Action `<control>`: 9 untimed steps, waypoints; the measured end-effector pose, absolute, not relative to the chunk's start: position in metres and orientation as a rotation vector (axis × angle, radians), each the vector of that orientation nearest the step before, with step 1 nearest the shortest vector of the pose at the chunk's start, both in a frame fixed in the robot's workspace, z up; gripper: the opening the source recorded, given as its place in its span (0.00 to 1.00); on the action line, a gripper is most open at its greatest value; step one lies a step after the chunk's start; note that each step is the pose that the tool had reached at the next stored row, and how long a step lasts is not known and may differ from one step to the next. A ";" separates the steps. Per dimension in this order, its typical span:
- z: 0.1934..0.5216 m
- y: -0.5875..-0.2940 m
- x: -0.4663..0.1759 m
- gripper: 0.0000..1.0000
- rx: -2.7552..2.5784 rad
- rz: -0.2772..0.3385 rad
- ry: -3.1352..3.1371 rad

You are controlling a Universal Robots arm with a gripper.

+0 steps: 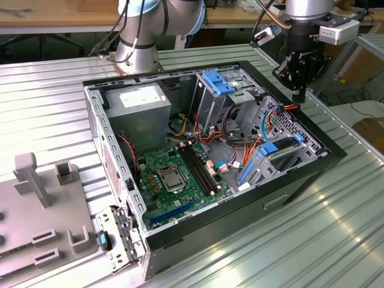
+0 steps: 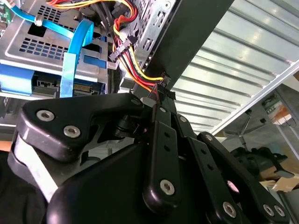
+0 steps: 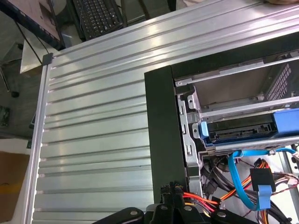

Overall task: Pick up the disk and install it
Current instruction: 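Insert the first disk wire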

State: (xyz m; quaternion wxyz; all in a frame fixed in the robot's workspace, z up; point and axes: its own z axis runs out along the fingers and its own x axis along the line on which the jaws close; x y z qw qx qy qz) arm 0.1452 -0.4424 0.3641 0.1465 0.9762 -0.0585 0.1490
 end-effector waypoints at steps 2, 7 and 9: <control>0.364 -0.442 0.145 0.11 2.810 0.429 -0.168; 0.364 -0.442 0.145 0.11 2.810 0.429 -0.168; 0.364 -0.442 0.145 0.17 2.810 0.429 -0.168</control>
